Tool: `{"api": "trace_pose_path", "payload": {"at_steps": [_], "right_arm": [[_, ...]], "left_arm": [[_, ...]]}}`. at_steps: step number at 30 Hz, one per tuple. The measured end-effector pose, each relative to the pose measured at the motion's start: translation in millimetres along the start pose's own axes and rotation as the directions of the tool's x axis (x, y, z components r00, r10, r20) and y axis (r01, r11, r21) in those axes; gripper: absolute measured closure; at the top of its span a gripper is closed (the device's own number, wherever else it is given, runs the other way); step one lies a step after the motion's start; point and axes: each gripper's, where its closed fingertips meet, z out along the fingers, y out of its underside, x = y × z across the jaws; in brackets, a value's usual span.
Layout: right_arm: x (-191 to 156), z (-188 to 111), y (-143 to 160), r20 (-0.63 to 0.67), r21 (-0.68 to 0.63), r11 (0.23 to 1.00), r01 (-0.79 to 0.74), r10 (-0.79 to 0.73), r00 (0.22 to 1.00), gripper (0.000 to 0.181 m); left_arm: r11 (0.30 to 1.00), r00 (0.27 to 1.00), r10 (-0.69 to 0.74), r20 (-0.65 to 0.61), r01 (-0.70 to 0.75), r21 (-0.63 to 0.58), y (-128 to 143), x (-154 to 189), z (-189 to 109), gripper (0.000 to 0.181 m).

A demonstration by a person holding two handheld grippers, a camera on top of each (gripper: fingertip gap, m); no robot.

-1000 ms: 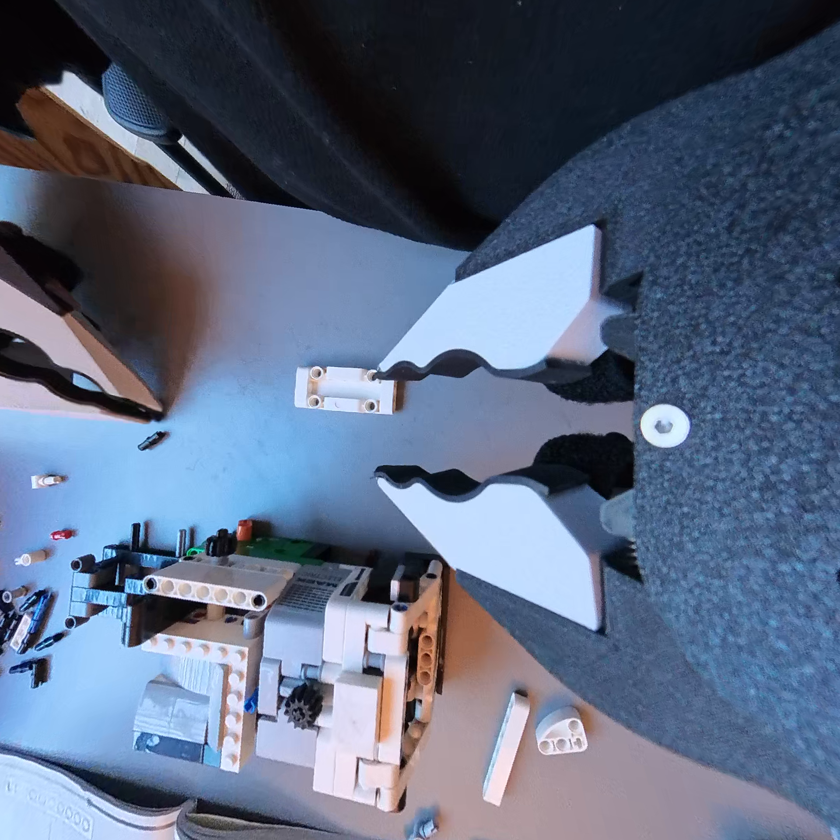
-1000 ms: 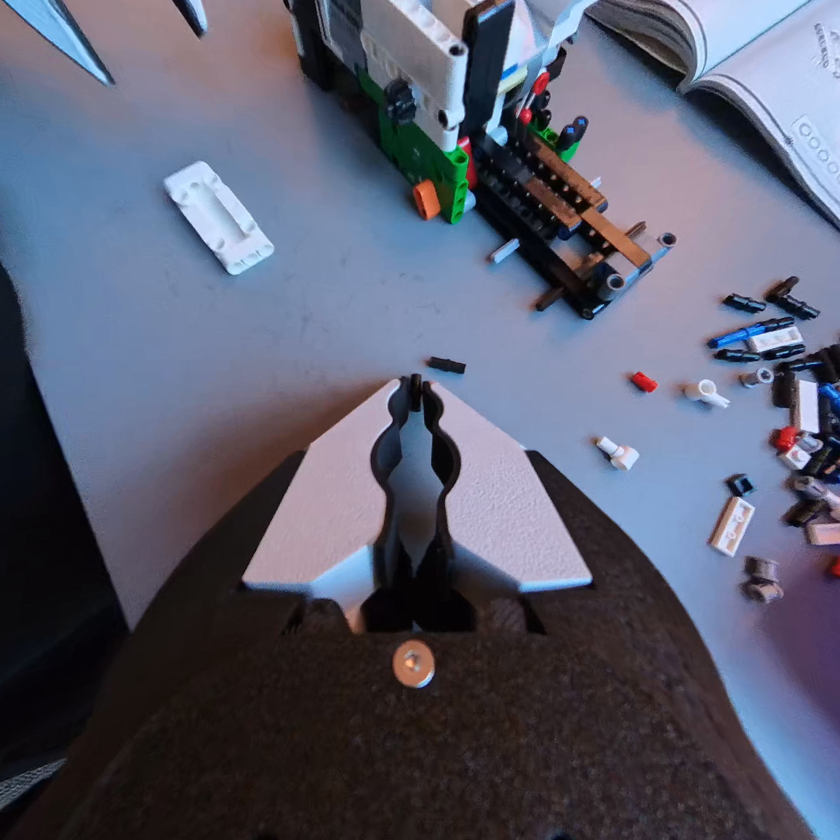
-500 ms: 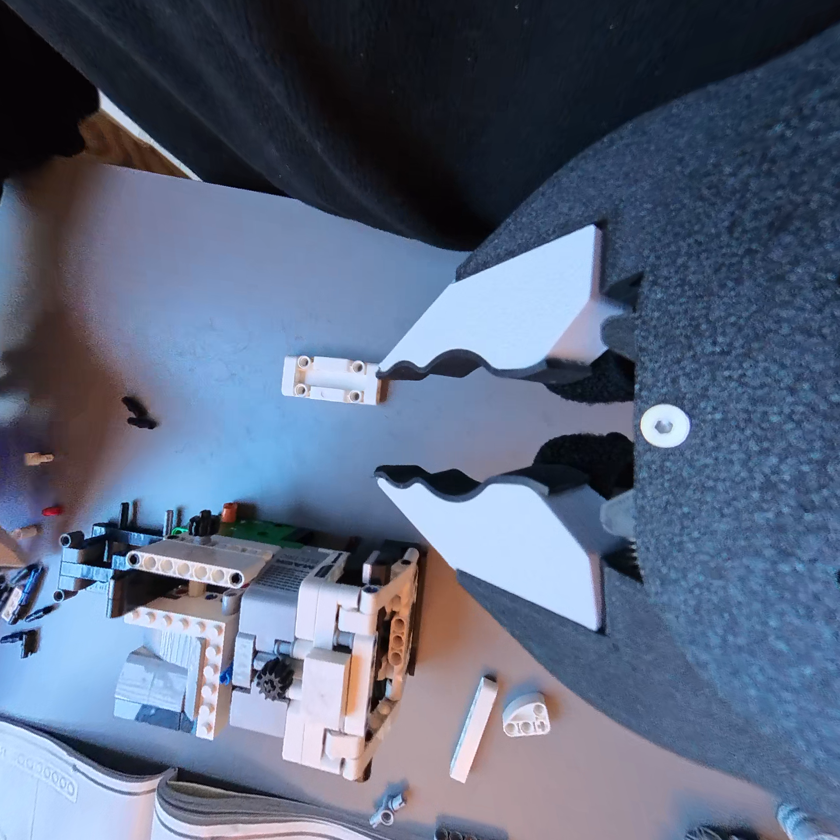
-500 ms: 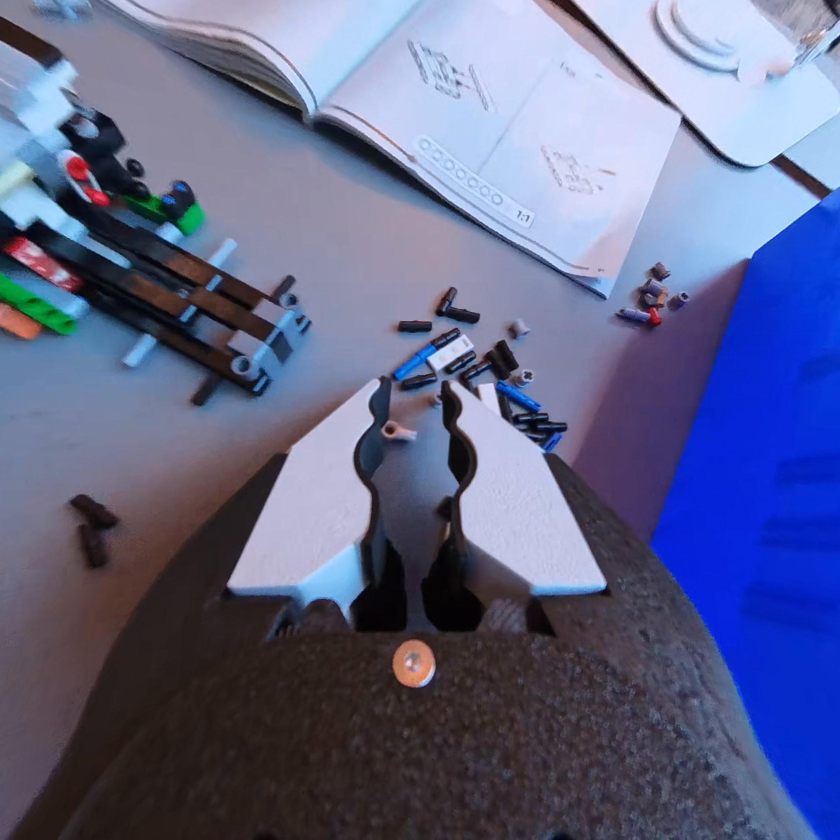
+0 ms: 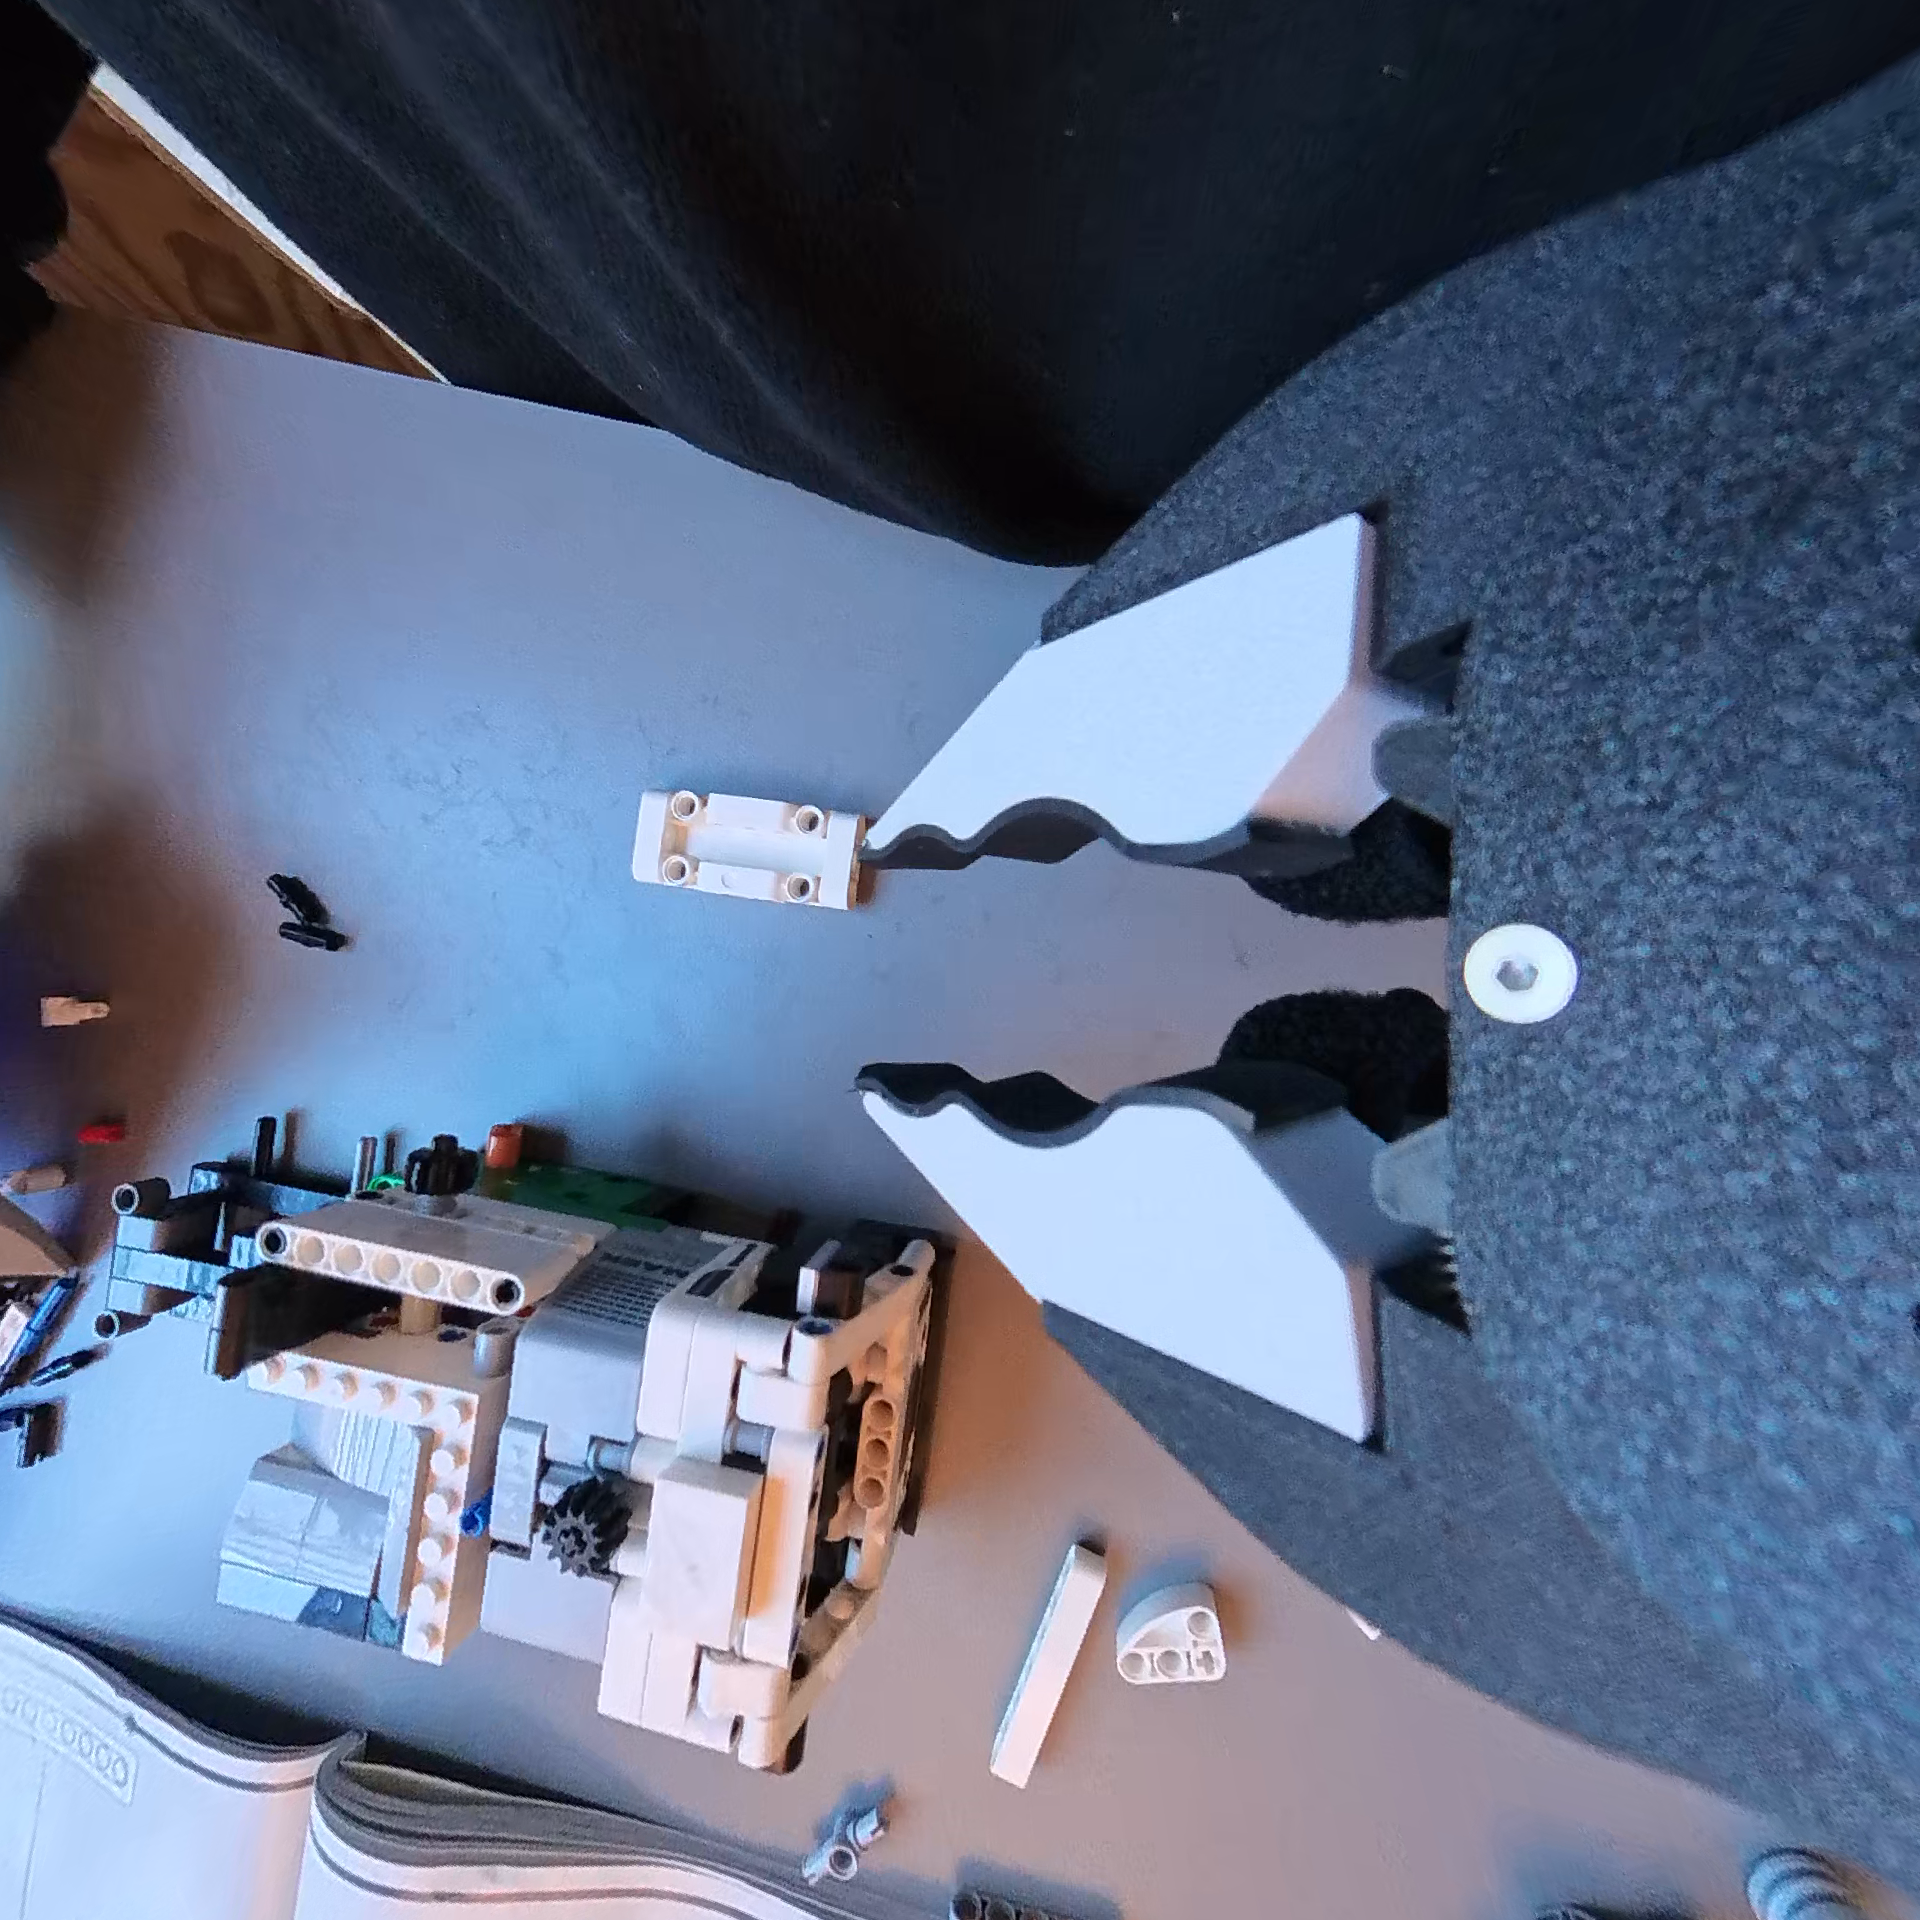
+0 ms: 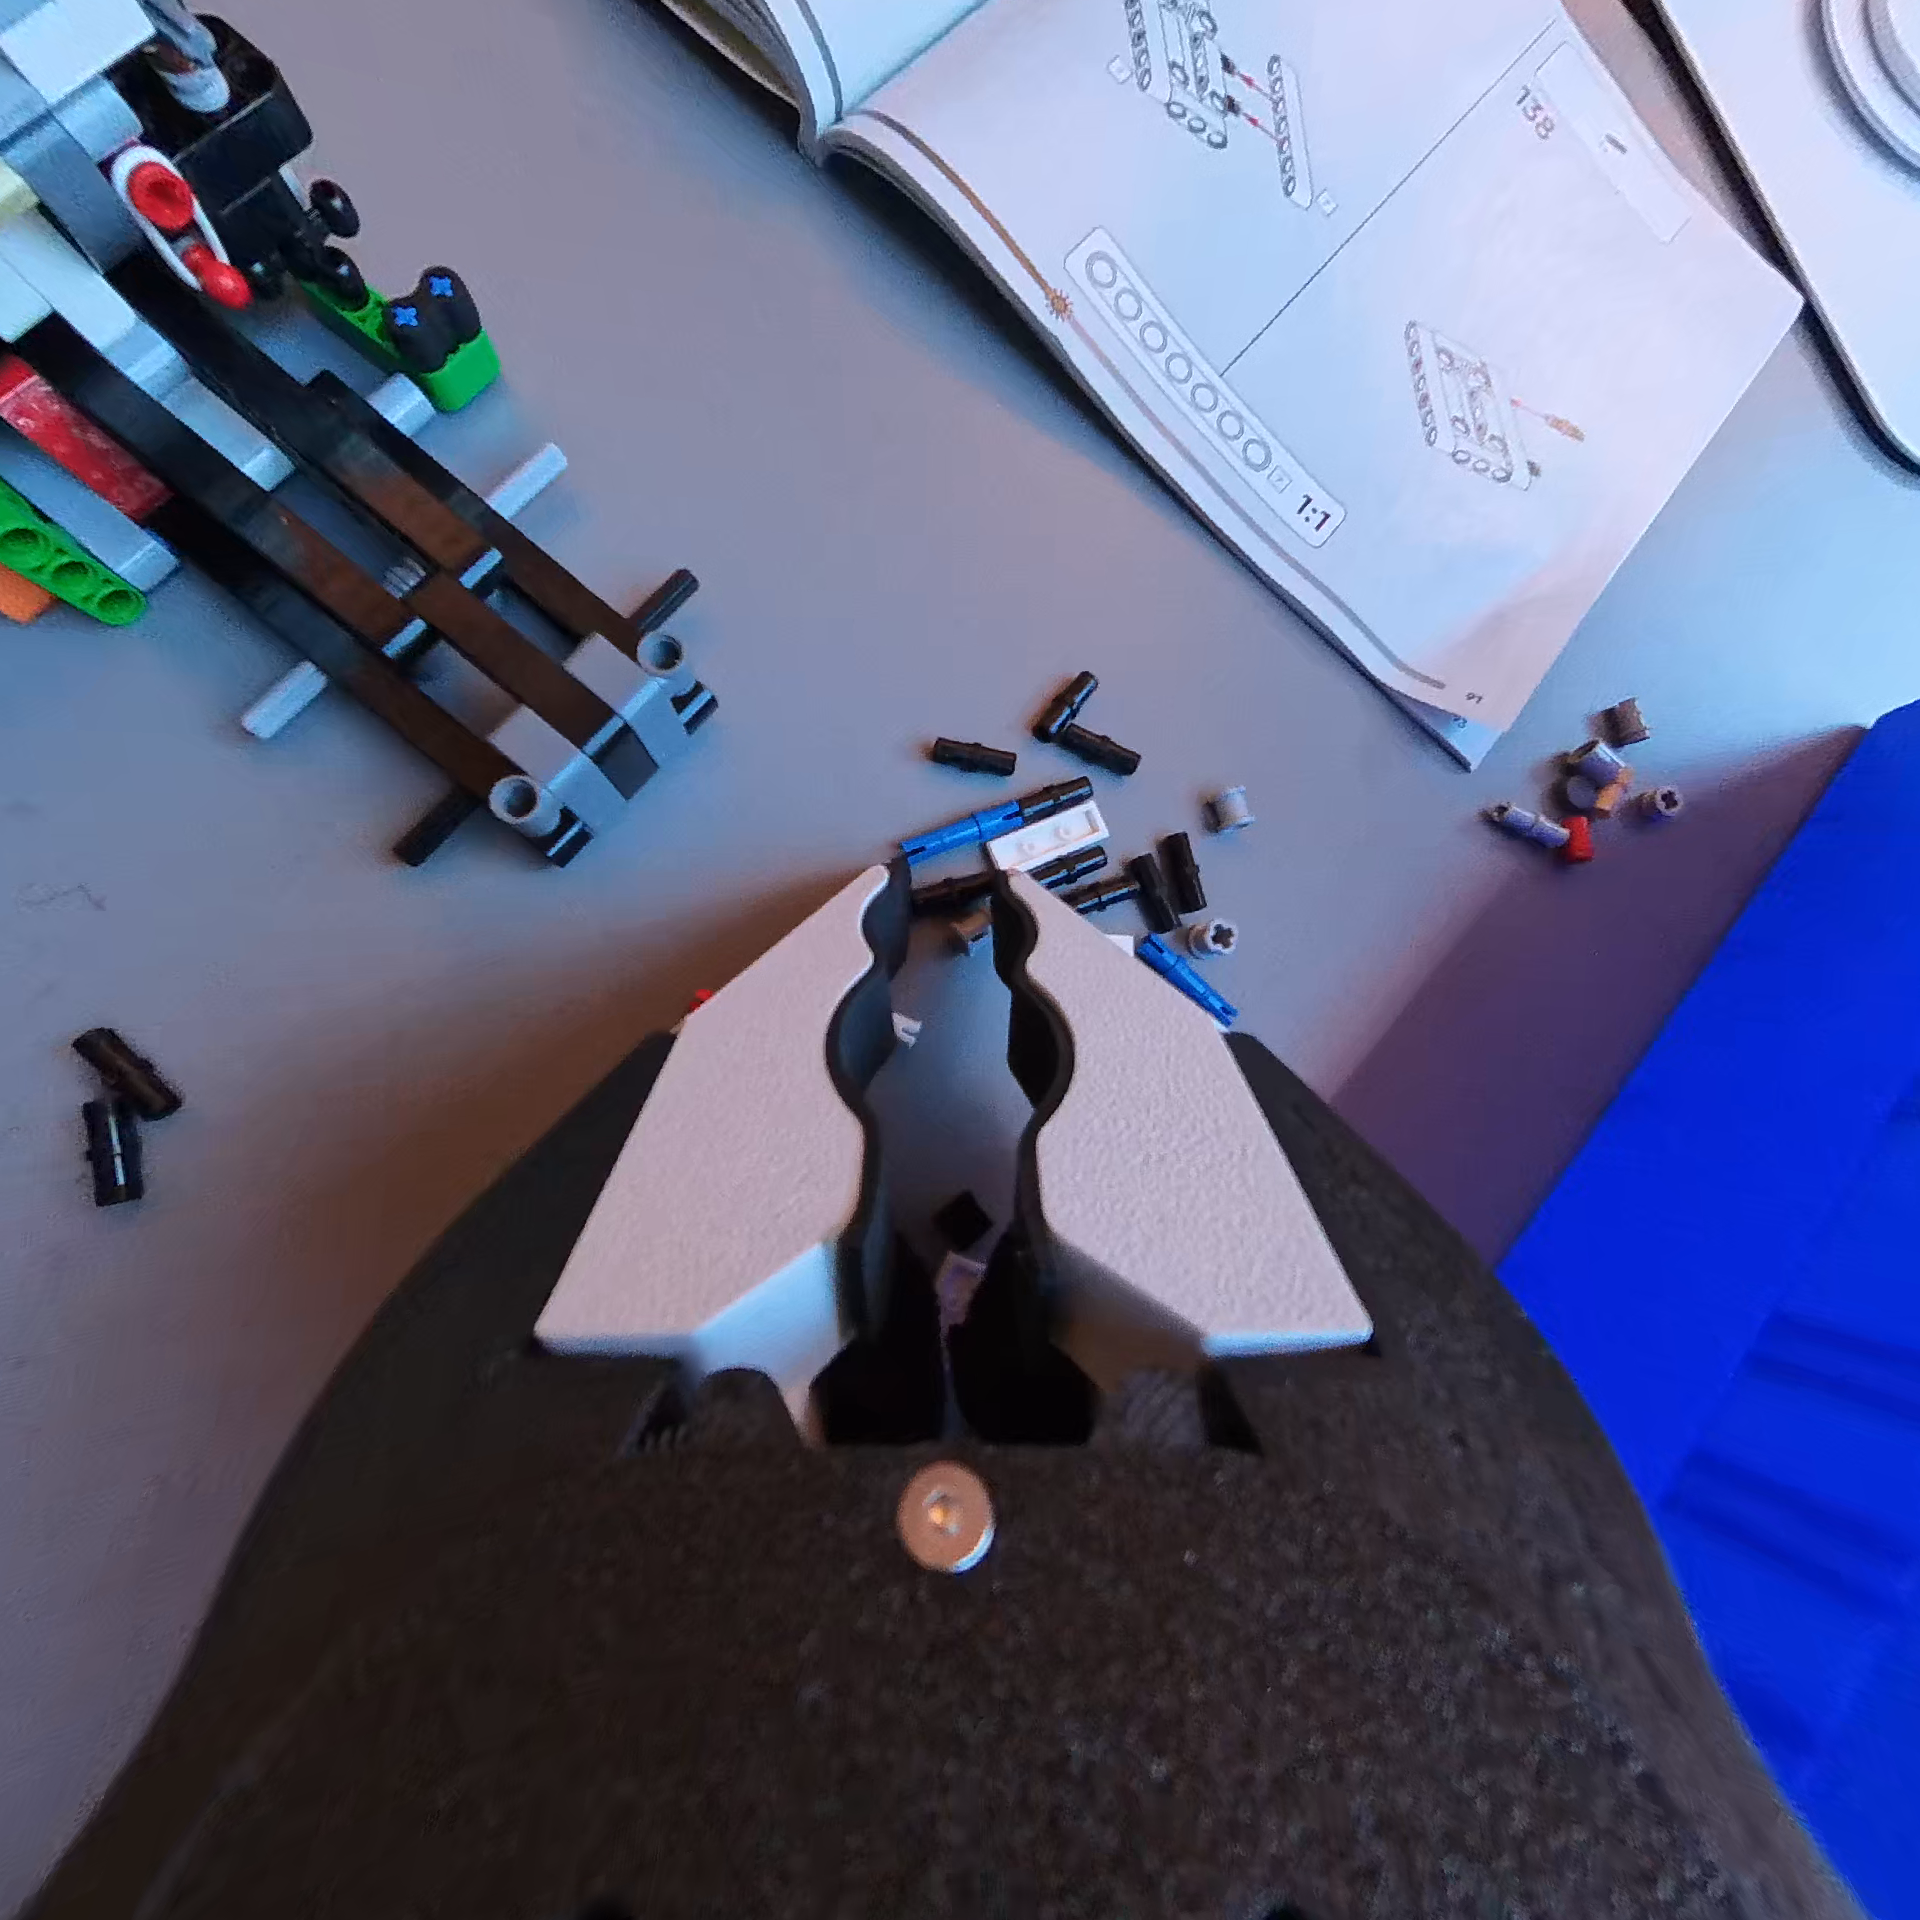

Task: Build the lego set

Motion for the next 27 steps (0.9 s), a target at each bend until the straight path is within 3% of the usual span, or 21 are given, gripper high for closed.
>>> {"api": "trace_pose_path", "payload": {"at_steps": [1, 6, 8, 11, 16, 23, 25, 27], "right_arm": [[0, 0, 0, 0.001, 0.0, 1.0, 0.002, -0.002, 1.0, 0.167], [-12, -23, -15, -0.016, 0.073, 0.997, 0.007, -0.006, 1.0, 0.167], [-41, -45, -28, 0.052, 0.147, 0.989, 0.021, -0.029, 0.998, 0.167], [-113, -68, -29, 0.294, 0.2, 0.98, 0.021, -0.081, 0.952, 0.167], [-165, -59, -2, 0.376, 0.135, 0.991, 0.018, -0.068, 0.924, 0.167], [-165, -48, 11, 0.293, 0.095, 0.993, 0.072, -0.097, 0.951, 0.165], [-162, -52, 0, 0.311, 0.145, 0.989, 0.031, -0.075, 0.947, 0.163], [-135, -55, -22, 0.242, 0.227, 0.974, -0.012, -0.044, 0.969, 0.162]], "left_arm": [[1.0, 1.0, -0.001, 0.001, 0.001, 0.0, 0, 0, 0, 0.145], [1.0, 1.0, 0.004, 0.006, -0.004, 0.0, -1, 0, -1, 0.145], [1.0, 1.0, 0.003, 0.003, -0.003, 0.001, -2, 0, -2, 0.145], [1.0, 1.0, 0.005, -0.005, -0.004, 0.005, -4, 1, -1, 0.145], [1.0, 0.999, 0.029, -0.023, -0.029, -0.003, -5, 3, 4, 0.145], [0.999, 0.999, 0.036, -0.034, -0.036, -0.003, -3, 8, 4, 0.145], [0.999, 0.999, 0.032, -0.034, -0.032, -0.005, -1, 9, 4, 0.145], [1.0, 0.999, 0.028, -0.03, -0.028, -0.002, -1, 9, 3, 0.145]]}}
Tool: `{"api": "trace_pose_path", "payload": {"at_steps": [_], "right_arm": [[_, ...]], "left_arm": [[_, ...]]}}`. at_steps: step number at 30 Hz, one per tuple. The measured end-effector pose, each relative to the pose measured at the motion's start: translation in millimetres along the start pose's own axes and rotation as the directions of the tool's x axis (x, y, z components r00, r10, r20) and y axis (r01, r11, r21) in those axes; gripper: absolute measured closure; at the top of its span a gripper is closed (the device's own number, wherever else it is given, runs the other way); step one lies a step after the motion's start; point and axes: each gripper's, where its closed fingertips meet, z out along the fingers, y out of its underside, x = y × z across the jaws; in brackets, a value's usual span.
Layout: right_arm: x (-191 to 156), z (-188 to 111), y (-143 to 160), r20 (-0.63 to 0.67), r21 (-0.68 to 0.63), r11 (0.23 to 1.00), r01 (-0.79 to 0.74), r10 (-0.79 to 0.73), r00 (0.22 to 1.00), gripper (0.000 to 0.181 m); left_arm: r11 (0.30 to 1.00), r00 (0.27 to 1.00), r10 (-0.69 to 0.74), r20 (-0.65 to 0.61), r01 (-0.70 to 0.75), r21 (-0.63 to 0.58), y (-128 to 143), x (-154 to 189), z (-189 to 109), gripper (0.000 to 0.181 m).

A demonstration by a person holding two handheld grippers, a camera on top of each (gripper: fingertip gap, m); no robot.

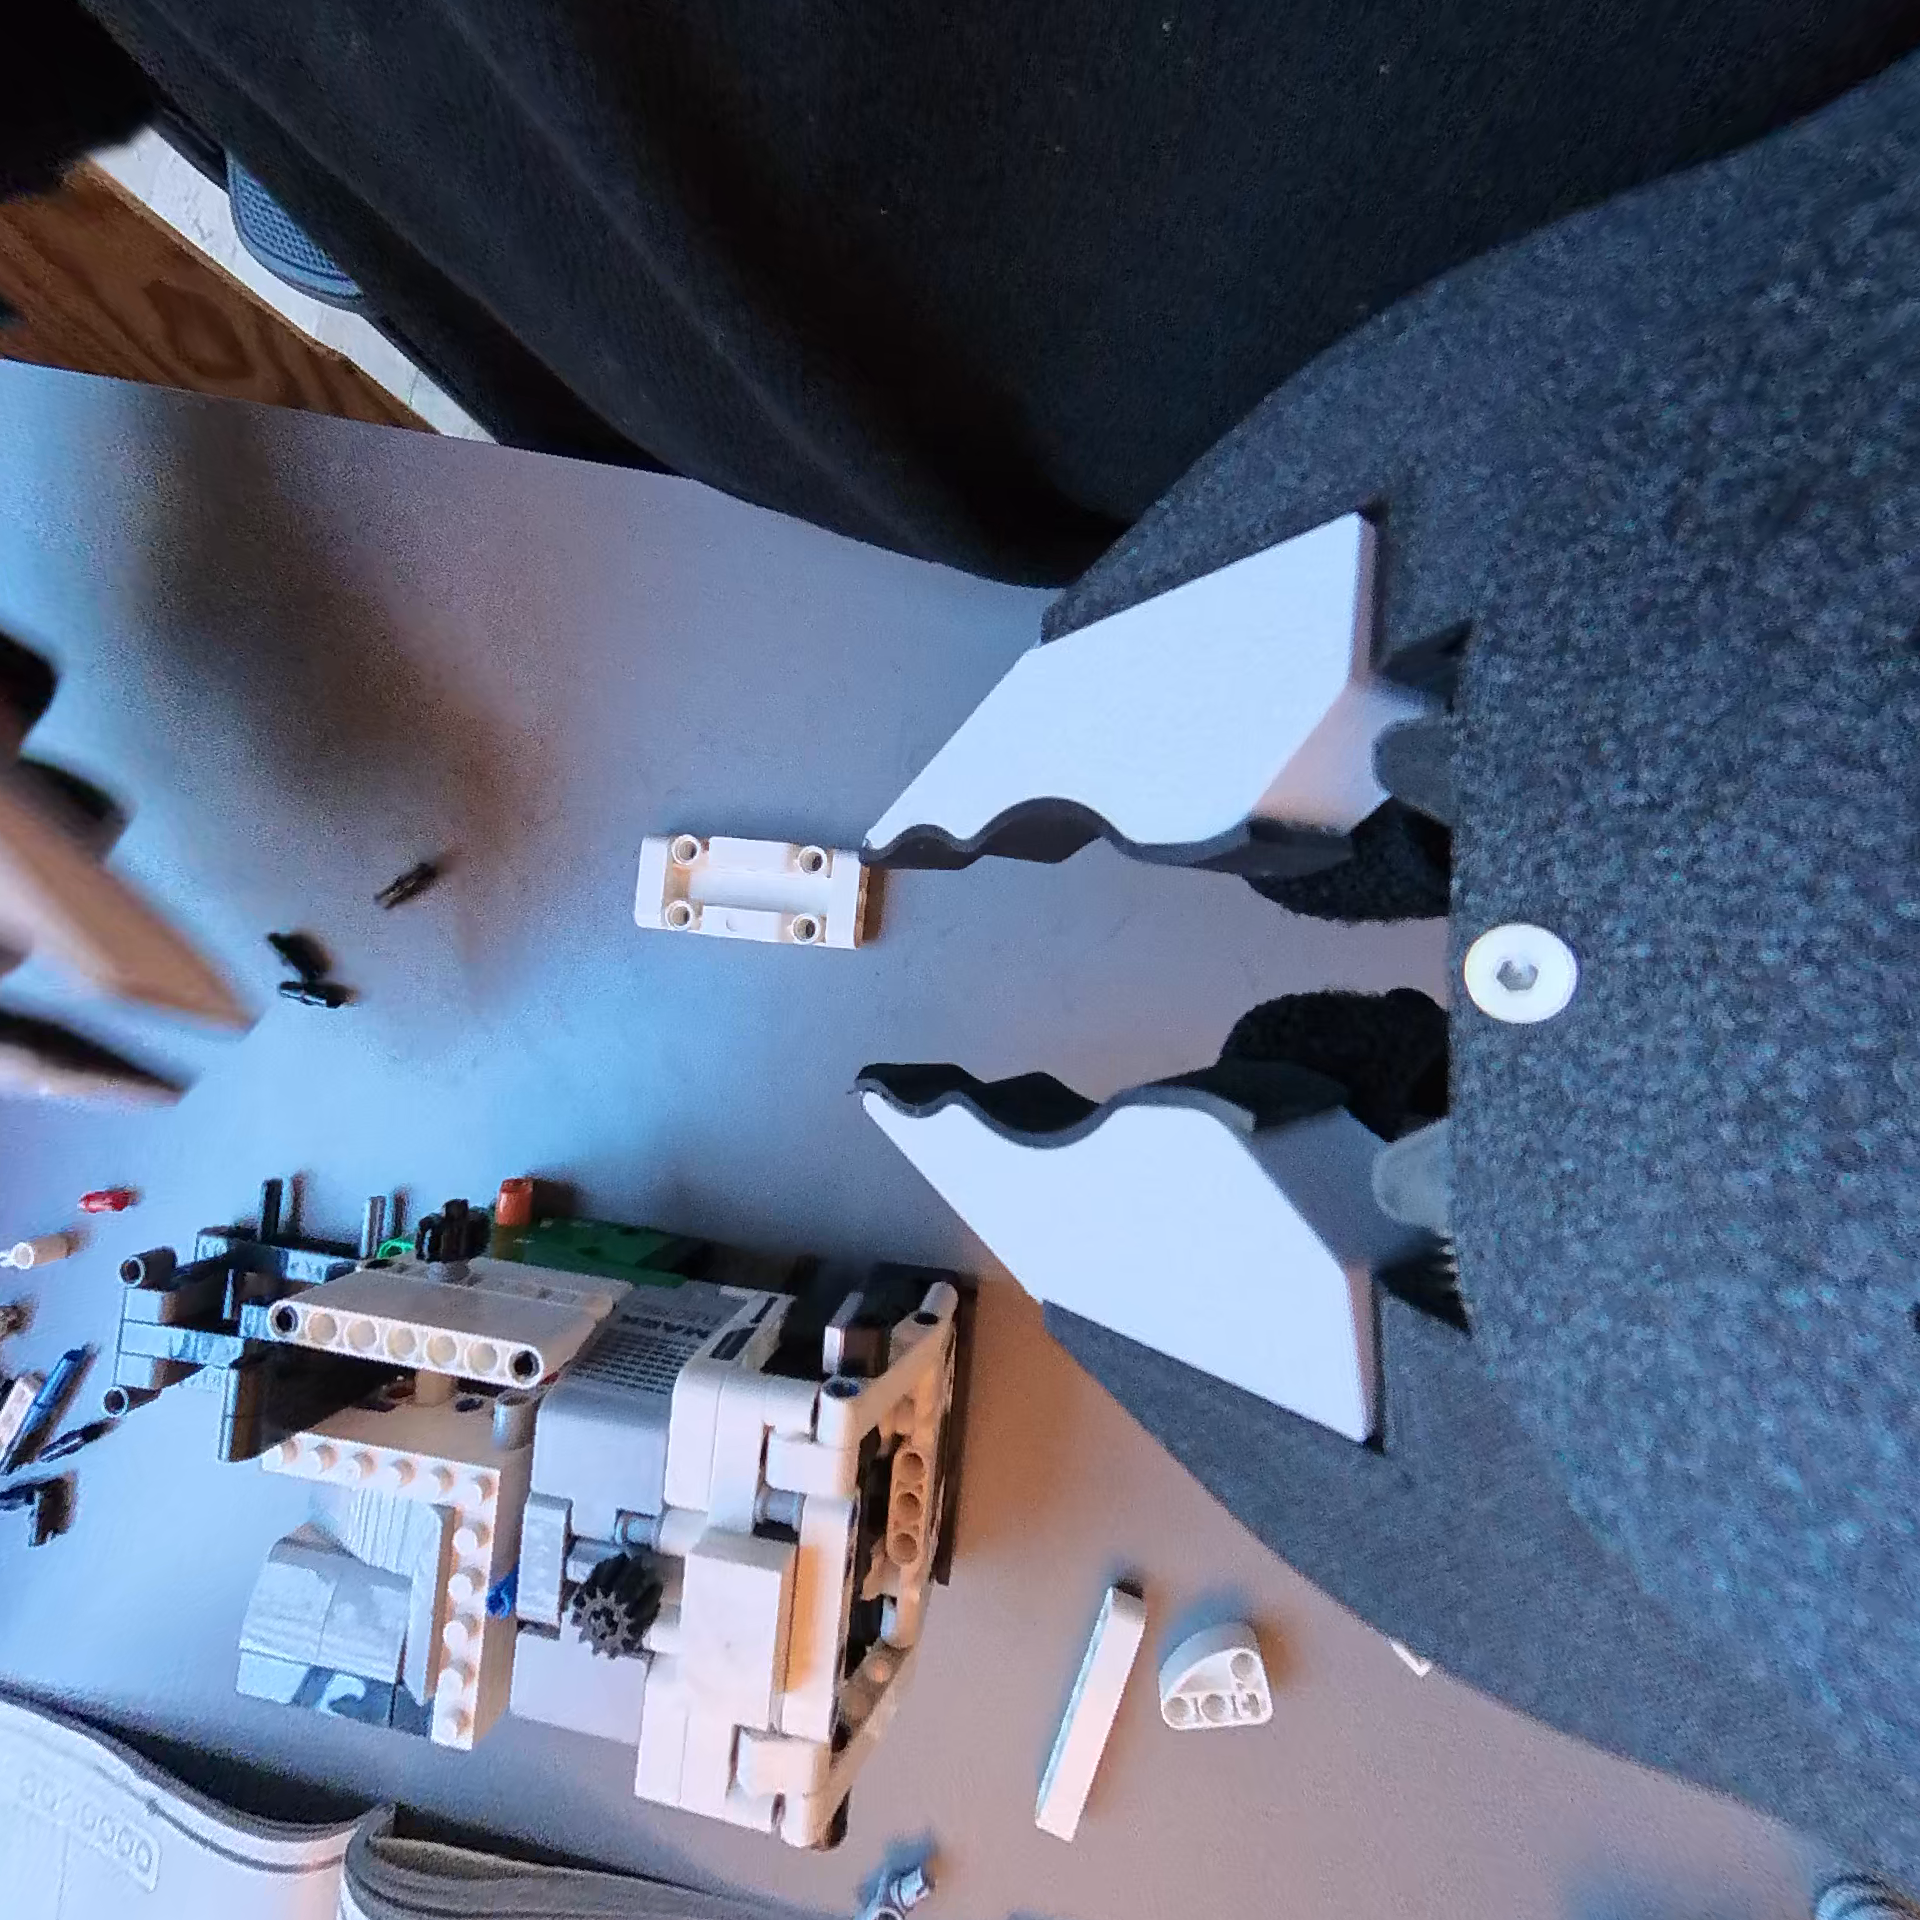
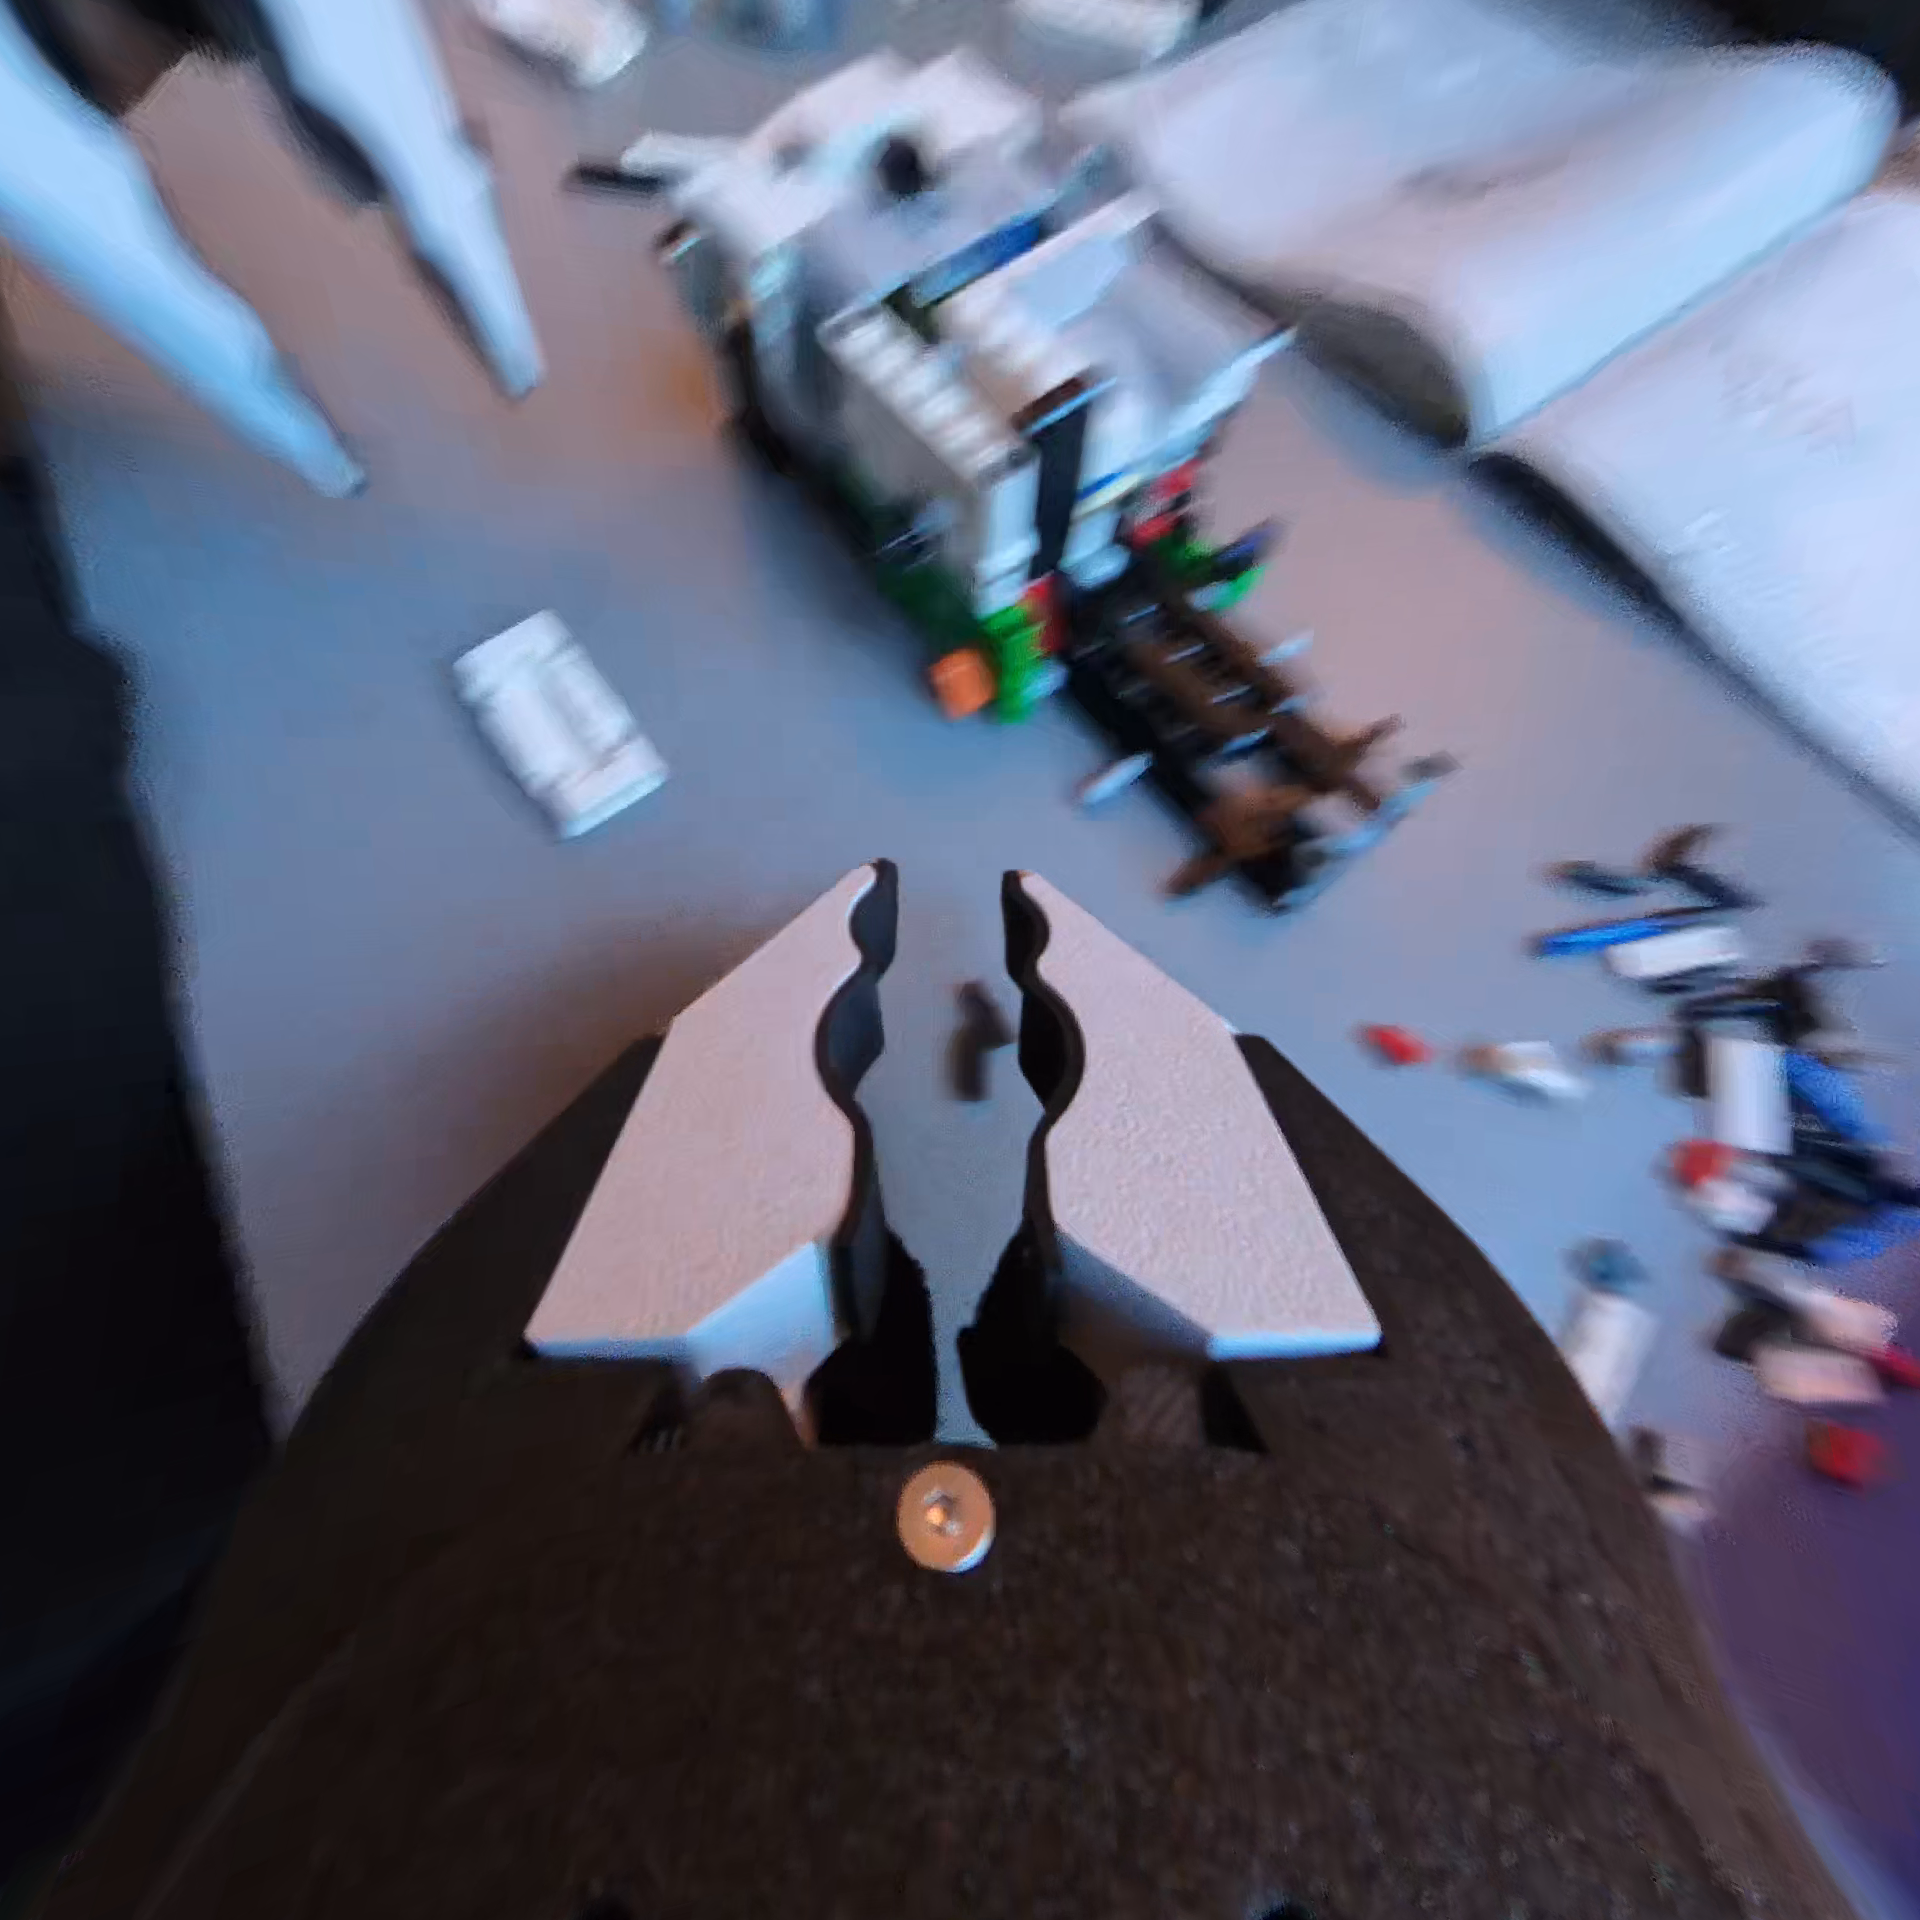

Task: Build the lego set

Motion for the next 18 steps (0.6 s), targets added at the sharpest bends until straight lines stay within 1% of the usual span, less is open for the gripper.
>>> {"api": "trace_pose_path", "payload": {"at_steps": [2, 4, 6, 7, 9, 10, 14, 16, 18], "right_arm": [[54, -1, -12, -0.189, 0.016, 0.999, -0.038, 0.041, 0.981, 0.162], [101, 1, -15, -0.316, 0.004, 0.997, -0.082, 0.079, 0.945, 0.158], [132, 8, -17, -0.36, 0.008, 0.994, -0.11, 0.105, 0.927, 0.157], [141, 14, -12, -0.358, -0.017, 0.992, -0.127, 0.113, 0.927, 0.157], [151, 25, 1, -0.335, -0.099, 0.982, -0.16, 0.119, 0.935, 0.156], [151, 28, 5, -0.318, -0.119, 0.979, -0.165, 0.12, 0.94, 0.157], [149, 32, 15, -0.311, -0.164, 0.973, -0.16, 0.103, 0.945, 0.158], [151, 32, 18, -0.331, -0.172, 0.973, -0.154, 0.091, 0.939, 0.159], [151, 33, 18, -0.322, -0.162, 0.975, -0.154, 0.095, 0.942, 0.16]], "left_arm": [[1.0, 1.0, -0.001, 0.001, 0.001, 0.007, -1, 1, -1, 0.145], [1.0, 1.0, 0.004, 0.011, -0.004, 0.008, -1, 2, -2, 0.145], [1.0, 1.0, 0.005, 0.023, -0.005, 0.009, 0, 1, -6, 0.145], [1.0, 1.0, 0.001, 0.028, -0.001, 0.012, 0, 1, -7, 0.145], [1.0, 0.999, -0.007, 0.037, 0.007, 0.013, 1, 0, -11, 0.145], [1.0, 0.999, -0.008, 0.045, 0.008, 0.012, 3, -1, -12, 0.145], [1.0, 0.998, -0.024, 0.061, 0.023, 0.018, 4, -6, -16, 0.145], [0.999, 0.997, -0.03, 0.064, 0.028, 0.024, 4, -9, -17, 0.145], [0.999, 0.997, -0.029, 0.065, 0.028, 0.028, 2, -10, -17, 0.145]]}}
